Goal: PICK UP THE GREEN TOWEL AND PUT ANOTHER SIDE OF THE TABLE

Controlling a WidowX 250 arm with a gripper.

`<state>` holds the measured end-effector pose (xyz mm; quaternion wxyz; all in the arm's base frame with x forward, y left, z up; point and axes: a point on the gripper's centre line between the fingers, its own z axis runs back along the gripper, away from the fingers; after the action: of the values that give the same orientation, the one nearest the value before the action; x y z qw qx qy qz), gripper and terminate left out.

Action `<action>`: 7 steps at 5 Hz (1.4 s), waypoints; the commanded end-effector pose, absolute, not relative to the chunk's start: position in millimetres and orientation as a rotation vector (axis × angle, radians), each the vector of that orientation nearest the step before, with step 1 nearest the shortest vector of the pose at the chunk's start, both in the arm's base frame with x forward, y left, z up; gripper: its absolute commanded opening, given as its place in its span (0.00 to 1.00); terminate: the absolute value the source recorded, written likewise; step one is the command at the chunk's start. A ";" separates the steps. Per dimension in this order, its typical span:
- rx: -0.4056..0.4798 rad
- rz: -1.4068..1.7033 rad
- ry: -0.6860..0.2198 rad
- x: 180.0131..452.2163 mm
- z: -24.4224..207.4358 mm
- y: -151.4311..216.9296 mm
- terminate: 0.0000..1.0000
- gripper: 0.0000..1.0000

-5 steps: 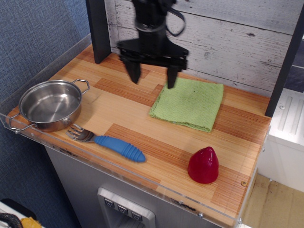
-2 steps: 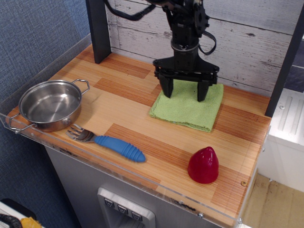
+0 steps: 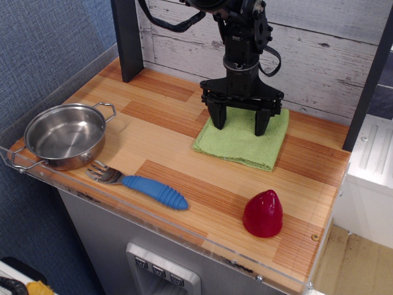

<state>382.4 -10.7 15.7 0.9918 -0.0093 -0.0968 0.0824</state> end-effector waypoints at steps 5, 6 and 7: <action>0.207 0.081 -0.117 362.4 14.0 122.7 0.00 1.00; 0.229 0.073 -0.090 357.9 13.0 142.3 0.00 1.00; 0.228 0.080 -0.081 355.6 13.7 147.0 0.00 1.00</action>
<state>367.8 135.8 11.0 0.9922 0.1084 -0.0513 0.0336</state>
